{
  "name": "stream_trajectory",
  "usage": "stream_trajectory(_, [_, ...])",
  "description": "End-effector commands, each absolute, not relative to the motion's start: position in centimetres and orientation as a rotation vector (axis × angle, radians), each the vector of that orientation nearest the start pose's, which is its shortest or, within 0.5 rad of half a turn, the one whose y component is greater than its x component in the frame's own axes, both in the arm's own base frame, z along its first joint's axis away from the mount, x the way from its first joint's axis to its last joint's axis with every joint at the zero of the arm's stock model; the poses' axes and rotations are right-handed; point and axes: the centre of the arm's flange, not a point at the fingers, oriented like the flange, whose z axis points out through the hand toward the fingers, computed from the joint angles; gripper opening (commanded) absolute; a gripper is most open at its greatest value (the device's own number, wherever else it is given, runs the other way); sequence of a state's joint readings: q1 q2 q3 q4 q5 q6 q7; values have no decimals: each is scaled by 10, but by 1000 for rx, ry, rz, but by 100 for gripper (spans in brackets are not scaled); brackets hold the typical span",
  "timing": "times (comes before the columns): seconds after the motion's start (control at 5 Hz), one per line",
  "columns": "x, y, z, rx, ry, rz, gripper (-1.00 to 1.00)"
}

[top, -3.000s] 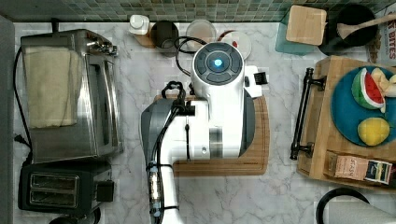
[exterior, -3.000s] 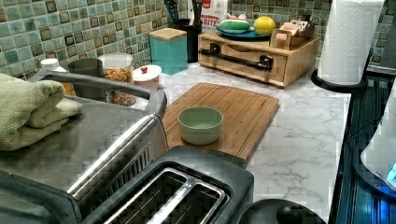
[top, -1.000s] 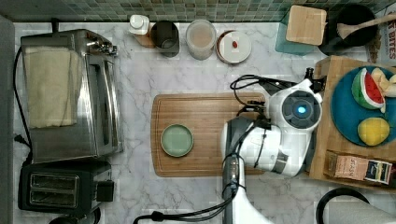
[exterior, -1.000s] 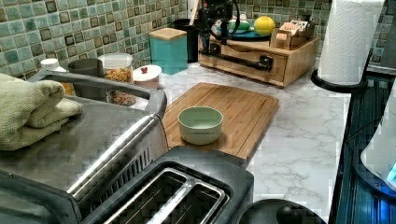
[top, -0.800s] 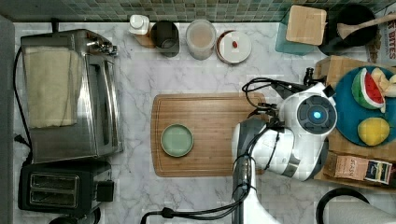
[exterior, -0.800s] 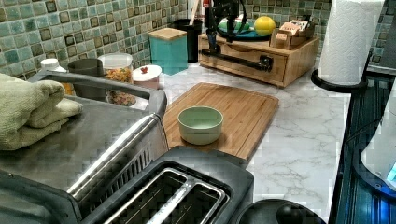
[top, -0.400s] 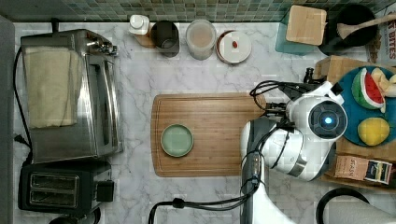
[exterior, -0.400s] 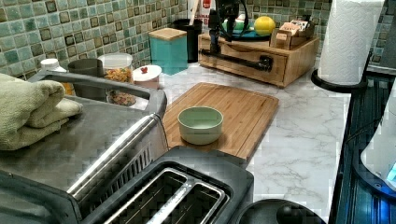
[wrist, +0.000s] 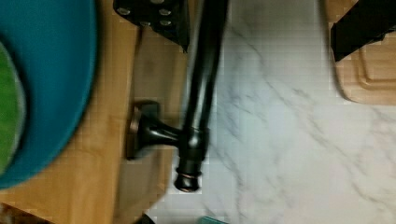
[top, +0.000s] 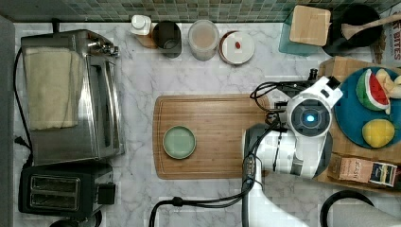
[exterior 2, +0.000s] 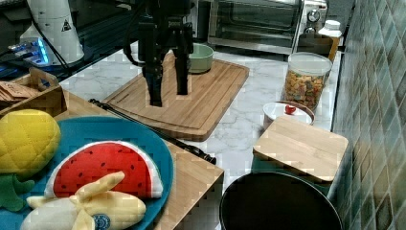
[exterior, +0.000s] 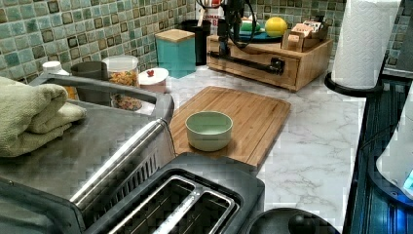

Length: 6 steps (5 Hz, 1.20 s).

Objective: Open the drawer.

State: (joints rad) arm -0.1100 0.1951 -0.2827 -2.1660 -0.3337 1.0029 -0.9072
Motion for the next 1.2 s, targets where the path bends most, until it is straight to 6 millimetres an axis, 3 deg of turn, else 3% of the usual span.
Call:
stream_trajectory(0.2, [533, -257, 345, -3399, 344, -318, 100])
stream_trajectory(0.6, [515, -243, 309, -3371, 575, -324, 100])
stream_trajectory(1.2, [506, -257, 262, -3438, 594, -190, 100])
